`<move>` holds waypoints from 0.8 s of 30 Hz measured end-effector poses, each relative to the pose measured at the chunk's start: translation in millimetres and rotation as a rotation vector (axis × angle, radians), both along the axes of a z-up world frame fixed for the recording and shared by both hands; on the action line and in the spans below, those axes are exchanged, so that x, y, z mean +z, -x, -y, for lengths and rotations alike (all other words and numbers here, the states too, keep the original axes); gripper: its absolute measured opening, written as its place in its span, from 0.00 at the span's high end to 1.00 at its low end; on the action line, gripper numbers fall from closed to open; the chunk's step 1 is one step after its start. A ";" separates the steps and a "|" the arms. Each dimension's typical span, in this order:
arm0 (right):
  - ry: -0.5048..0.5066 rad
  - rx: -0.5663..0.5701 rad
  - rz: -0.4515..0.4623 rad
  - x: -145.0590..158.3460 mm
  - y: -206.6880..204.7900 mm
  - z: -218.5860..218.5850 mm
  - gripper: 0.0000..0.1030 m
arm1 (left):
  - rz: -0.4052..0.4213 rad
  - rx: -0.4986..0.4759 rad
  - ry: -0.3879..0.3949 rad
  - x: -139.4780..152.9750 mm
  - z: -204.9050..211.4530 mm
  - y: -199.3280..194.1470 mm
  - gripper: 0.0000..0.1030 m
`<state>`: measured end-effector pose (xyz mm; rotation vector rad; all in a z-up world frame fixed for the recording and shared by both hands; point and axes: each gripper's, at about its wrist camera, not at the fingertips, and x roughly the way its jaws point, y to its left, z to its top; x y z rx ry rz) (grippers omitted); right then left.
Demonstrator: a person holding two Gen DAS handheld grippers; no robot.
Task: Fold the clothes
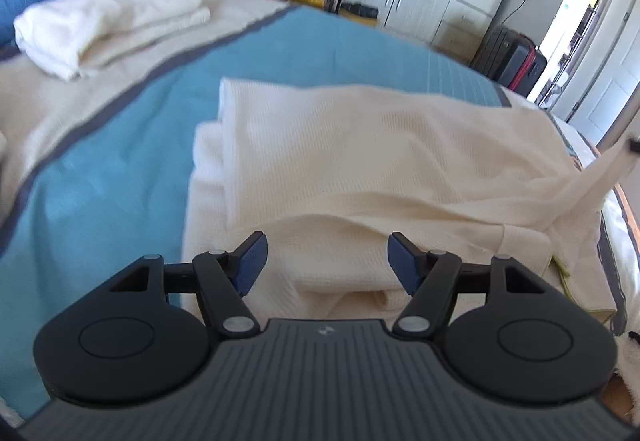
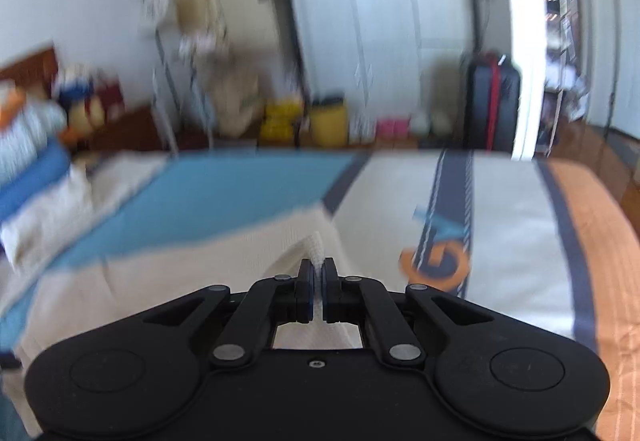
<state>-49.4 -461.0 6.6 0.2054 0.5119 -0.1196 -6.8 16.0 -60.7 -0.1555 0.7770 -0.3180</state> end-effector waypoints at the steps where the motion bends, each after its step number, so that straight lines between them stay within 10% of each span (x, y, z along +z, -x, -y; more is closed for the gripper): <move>1: 0.002 -0.029 0.004 1.8 6.3 3.9 0.95 | 0.030 -0.002 -0.010 3.7 -0.4 1.5 0.33; 10: -0.089 -0.176 -0.348 -59.1 -25.4 41.4 0.85 | -0.005 -0.125 -0.129 -6.9 20.8 -9.7 0.25; 12: -0.084 -0.208 -0.359 -59.8 -25.2 42.6 0.73 | 0.009 -0.155 -0.156 -6.8 29.2 -5.3 0.25; 14: -0.080 -0.261 -0.331 -53.5 -17.4 43.3 0.40 | 0.069 -0.212 -0.183 -0.3 40.5 5.2 0.25; 17: -0.184 -0.343 -0.272 -40.8 -0.4 52.6 0.28 | 0.233 -0.311 -0.317 5.1 68.8 29.6 0.25; 21: -0.404 -0.162 -0.193 -36.4 9.2 45.6 0.28 | 0.283 -0.449 -0.389 -0.2 102.1 42.8 0.25; 24: -0.638 0.066 -0.301 -64.7 -0.3 21.9 0.29 | 0.263 -0.489 -0.391 -6.5 117.5 40.1 0.25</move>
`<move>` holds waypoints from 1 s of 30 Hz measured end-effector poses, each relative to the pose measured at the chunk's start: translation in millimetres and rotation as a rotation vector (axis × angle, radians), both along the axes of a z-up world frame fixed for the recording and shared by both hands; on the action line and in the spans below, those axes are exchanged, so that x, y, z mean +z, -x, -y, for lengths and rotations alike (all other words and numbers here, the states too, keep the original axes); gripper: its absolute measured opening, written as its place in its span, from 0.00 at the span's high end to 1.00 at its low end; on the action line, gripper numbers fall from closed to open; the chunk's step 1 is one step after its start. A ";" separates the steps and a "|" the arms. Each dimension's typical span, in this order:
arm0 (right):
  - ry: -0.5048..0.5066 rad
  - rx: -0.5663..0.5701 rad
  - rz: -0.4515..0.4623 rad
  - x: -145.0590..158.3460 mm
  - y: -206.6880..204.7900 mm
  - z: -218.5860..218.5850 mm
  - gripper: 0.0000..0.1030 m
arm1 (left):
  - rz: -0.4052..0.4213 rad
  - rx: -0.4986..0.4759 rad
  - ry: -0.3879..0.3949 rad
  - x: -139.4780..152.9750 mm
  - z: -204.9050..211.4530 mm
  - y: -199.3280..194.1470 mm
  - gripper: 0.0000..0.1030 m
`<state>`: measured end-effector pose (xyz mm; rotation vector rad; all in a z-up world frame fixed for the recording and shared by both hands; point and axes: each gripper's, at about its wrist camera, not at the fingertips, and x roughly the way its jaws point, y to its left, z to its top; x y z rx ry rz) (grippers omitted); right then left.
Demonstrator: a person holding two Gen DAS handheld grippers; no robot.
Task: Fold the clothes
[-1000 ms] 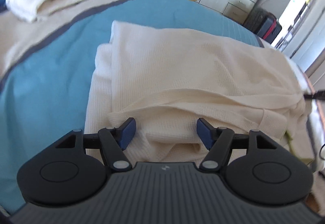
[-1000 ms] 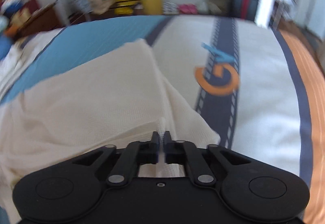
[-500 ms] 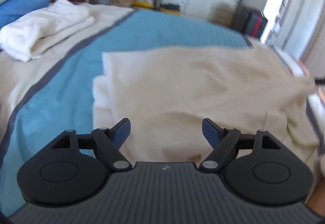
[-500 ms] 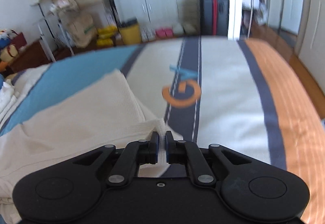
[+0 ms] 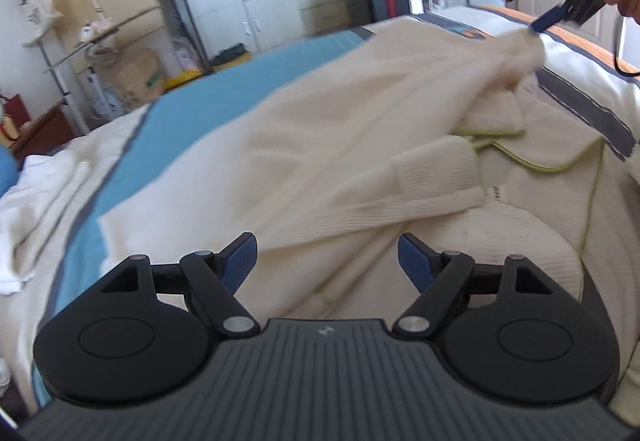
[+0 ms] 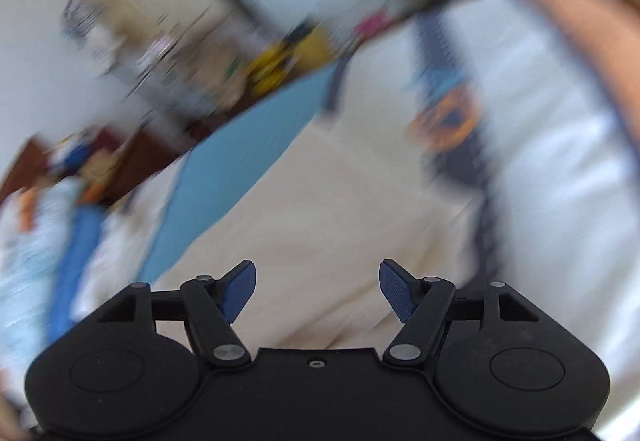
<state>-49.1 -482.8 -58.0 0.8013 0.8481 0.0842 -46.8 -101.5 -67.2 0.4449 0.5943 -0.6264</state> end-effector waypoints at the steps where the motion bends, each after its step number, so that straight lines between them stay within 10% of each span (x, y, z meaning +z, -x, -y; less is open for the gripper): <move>1: -0.075 0.050 -0.050 -14.4 -3.4 -10.2 0.32 | 0.001 -0.007 -0.006 -1.3 3.2 -0.9 0.25; 10: -0.179 0.158 -0.207 -58.5 -33.5 -46.4 0.38 | -0.031 -0.004 0.015 -7.1 9.9 -24.4 0.25; 12: -0.172 0.167 -0.248 -66.2 -36.1 -51.8 0.45 | -0.053 0.005 0.044 -10.6 9.1 -28.6 0.25; 14: -0.134 0.167 -0.261 -67.8 -36.7 -56.3 0.75 | -0.083 0.020 0.082 -13.5 6.7 -33.1 0.27; 16: -0.142 0.177 -0.246 -65.1 -33.8 -55.7 0.92 | -0.113 0.025 0.140 -11.3 1.9 -33.2 0.76; 18: -0.205 0.191 -0.204 -59.0 -28.5 -53.2 0.93 | -0.119 0.027 0.183 -2.6 -3.4 -30.8 0.94; 23: -0.387 0.250 -0.072 -34.7 -10.4 -47.4 0.93 | -0.136 0.021 0.258 23.3 -15.4 -12.5 0.94; 30: -0.213 0.362 -0.240 -45.3 -5.5 -78.1 0.92 | -0.343 0.063 0.237 -11.8 -17.4 9.1 0.82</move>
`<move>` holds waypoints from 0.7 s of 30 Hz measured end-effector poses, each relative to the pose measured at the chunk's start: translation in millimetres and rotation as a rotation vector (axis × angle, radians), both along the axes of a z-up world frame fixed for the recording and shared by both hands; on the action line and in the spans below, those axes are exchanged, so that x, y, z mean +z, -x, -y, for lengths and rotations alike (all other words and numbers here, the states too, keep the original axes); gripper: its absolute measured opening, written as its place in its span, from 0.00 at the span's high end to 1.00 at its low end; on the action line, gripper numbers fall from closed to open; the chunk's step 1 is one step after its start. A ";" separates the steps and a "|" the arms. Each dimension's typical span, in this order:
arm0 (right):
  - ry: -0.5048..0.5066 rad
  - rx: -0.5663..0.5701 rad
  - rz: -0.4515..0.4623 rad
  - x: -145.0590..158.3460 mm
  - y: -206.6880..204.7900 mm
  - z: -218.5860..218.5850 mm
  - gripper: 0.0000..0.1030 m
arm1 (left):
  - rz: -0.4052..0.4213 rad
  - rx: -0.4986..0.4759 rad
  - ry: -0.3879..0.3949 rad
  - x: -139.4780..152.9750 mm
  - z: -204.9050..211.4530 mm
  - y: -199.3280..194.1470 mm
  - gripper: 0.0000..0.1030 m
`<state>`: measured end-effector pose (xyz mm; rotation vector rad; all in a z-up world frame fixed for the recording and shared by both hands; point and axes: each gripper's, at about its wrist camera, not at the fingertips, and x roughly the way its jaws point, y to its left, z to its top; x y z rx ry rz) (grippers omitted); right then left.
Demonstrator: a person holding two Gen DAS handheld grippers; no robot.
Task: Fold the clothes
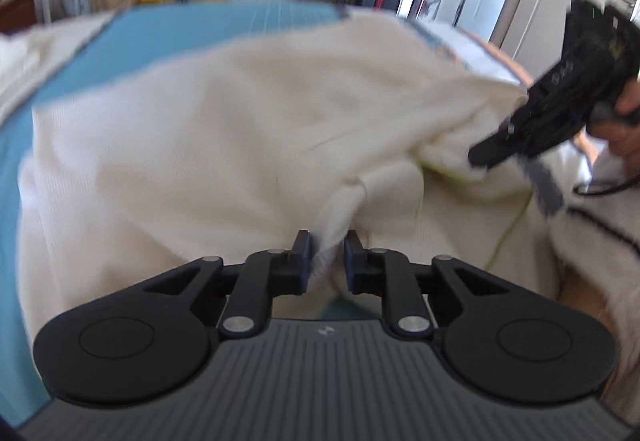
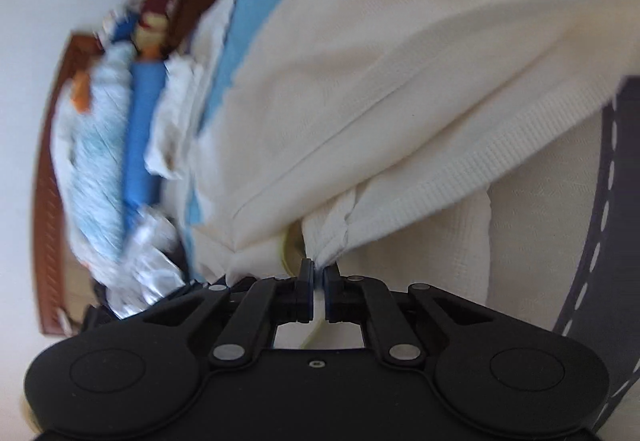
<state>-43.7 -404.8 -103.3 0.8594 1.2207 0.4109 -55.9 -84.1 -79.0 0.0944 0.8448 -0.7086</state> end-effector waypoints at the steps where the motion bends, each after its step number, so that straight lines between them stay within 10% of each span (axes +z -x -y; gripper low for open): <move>1: 0.022 0.035 -0.009 -0.8 -3.1 -6.0 0.89 | 0.005 -0.003 -0.009 -1.4 0.0 2.9 0.81; 6: 0.080 0.174 0.047 12.5 -2.2 -26.8 0.82 | 0.078 0.019 0.041 29.1 -16.9 5.6 0.40; 10: -0.019 0.259 0.253 45.8 7.7 -34.0 0.52 | 0.116 0.120 0.080 58.3 -52.3 -4.9 0.30; 19: 0.391 0.216 0.424 57.6 -19.4 -45.6 0.51 | -0.060 0.309 0.026 17.7 -82.7 -81.0 0.28; 21: 0.419 0.184 0.410 55.2 -19.6 -38.7 0.51 | -0.080 0.301 0.027 3.8 -75.8 -78.1 0.47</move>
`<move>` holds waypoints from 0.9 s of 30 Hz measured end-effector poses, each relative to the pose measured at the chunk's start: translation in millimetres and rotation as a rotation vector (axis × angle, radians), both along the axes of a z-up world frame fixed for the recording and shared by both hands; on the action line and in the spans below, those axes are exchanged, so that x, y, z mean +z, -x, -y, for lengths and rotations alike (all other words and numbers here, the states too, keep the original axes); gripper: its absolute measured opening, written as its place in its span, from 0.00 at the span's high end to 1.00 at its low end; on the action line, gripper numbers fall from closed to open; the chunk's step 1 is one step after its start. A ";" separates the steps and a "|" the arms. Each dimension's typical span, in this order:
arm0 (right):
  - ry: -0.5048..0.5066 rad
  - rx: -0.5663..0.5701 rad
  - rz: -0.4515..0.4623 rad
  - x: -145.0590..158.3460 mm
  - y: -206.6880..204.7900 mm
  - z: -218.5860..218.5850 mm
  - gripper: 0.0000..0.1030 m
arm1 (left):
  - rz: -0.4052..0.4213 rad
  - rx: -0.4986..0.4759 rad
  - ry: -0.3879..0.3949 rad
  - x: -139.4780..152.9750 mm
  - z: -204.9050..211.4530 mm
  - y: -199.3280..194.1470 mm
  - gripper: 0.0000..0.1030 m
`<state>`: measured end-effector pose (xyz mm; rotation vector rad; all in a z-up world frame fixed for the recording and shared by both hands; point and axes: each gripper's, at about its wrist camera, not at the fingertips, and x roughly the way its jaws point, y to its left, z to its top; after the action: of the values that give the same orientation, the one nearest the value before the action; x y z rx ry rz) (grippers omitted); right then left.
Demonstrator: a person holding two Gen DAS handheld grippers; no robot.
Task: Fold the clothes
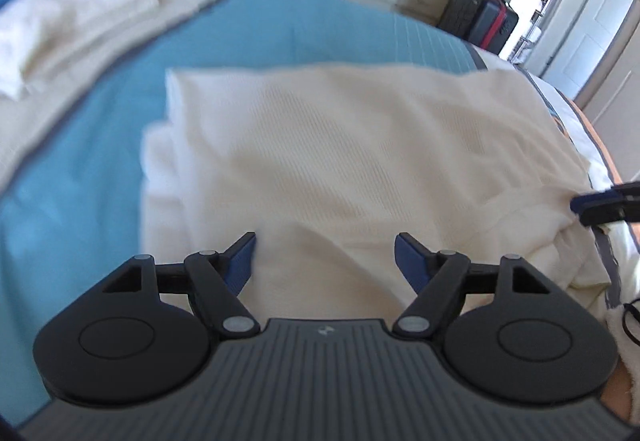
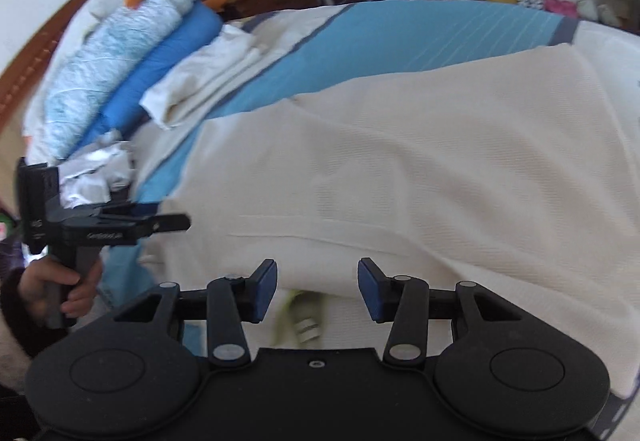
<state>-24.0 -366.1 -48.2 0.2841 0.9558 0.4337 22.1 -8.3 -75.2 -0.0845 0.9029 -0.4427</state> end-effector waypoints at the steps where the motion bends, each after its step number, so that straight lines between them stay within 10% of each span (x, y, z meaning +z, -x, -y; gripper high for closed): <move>1: -0.018 -0.017 -0.009 -1.3 0.1 3.8 0.51 | 0.004 -0.008 -0.012 -5.0 4.2 4.3 0.68; 2: -0.047 -0.027 -0.019 -2.0 0.5 8.2 0.51 | 0.017 -0.039 -0.042 -5.6 9.1 9.9 0.95; 8: -0.343 0.098 -0.153 -13.0 -3.4 -9.3 0.49 | 0.127 -0.123 -0.047 26.3 12.5 40.1 0.95; 14: -0.152 0.055 -0.191 -38.8 -21.7 -42.2 0.35 | 0.123 -0.072 -0.009 26.3 3.3 41.1 0.95; 15: -0.151 0.071 -0.195 -42.7 -24.4 -44.8 0.42 | 0.129 -0.072 0.002 27.7 1.7 42.8 0.95; 17: -0.195 0.135 -0.197 -42.9 -25.1 -47.2 0.92 | 0.161 -0.082 0.013 35.2 0.1 48.3 0.95; 23: -0.463 0.131 -0.227 -25.0 -12.4 -15.0 0.93 | 0.232 -0.052 0.031 74.3 -19.0 71.8 0.95; 27: -0.317 0.108 -0.353 -46.0 -5.2 -27.8 0.89 | 0.190 -0.074 0.022 72.0 -26.1 91.1 0.95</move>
<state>-18.9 -338.3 -94.2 0.6133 1.2506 0.6499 -69.0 17.8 -3.2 -0.0286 0.7158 -0.5204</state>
